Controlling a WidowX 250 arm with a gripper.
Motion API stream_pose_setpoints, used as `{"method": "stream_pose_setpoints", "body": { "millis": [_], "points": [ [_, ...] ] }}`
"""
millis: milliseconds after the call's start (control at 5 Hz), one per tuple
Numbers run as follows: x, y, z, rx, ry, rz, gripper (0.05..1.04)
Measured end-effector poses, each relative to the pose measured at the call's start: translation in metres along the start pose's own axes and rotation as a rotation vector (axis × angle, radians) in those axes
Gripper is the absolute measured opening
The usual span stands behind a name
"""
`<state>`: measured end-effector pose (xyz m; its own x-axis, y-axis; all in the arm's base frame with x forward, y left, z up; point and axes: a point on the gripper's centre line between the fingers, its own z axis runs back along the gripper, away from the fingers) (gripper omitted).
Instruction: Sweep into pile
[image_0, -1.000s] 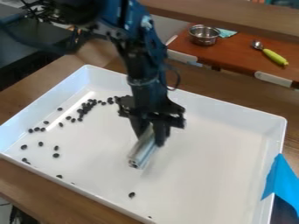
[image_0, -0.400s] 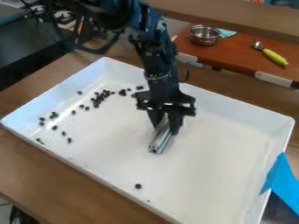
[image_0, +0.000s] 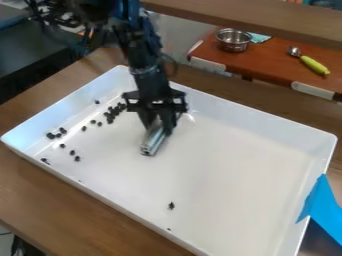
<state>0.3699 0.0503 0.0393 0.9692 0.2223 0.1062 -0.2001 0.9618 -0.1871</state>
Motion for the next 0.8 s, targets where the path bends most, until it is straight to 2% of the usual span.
{"method": "stream_pose_setpoints", "body": {
  "millis": [200,600,800],
  "points": [
    [0.002,0.024,0.006,0.009,0.042,0.007,0.390],
    [0.011,0.071,0.014,0.040,0.034,0.072,0.390],
    [0.009,0.083,0.017,0.027,0.035,0.089,0.390]
  ]
}}
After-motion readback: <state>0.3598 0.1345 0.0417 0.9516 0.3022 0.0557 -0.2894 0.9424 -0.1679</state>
